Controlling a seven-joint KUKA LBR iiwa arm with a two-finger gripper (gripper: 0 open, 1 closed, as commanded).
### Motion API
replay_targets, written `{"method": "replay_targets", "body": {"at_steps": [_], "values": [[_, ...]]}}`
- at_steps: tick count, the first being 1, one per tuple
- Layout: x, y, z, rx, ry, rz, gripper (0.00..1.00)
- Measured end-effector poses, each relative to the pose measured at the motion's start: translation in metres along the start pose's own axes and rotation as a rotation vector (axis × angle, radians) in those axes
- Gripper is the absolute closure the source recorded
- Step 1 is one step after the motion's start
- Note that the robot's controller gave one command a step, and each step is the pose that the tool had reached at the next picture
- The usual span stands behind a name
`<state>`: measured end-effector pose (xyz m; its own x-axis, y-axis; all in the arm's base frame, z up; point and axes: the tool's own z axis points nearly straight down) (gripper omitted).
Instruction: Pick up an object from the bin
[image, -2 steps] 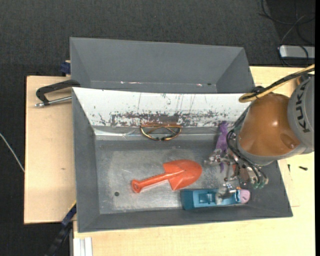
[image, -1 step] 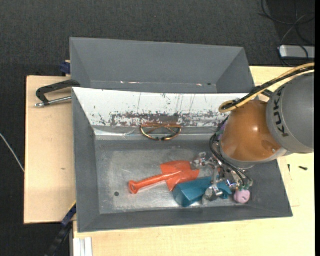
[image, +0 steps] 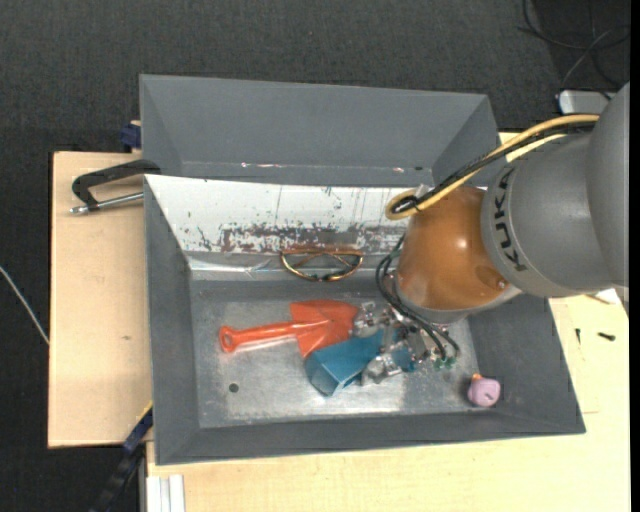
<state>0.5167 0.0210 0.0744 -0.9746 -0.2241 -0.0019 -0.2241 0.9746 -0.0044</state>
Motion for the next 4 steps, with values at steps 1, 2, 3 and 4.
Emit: {"method": "replay_targets", "body": {"at_steps": [1, 2, 3, 4], "values": [[0.0000, 0.0000, 0.0000, 0.000, 0.000, 0.000, 1.00], [0.0004, 0.0000, -0.0011, 0.000, 0.000, 0.000, 1.00], [0.0006, 0.0010, -0.0025, -0.003, 0.000, 0.001, 1.00], [0.0018, 0.0018, -0.0069, -0.005, 0.004, 0.000, 1.00]]}}
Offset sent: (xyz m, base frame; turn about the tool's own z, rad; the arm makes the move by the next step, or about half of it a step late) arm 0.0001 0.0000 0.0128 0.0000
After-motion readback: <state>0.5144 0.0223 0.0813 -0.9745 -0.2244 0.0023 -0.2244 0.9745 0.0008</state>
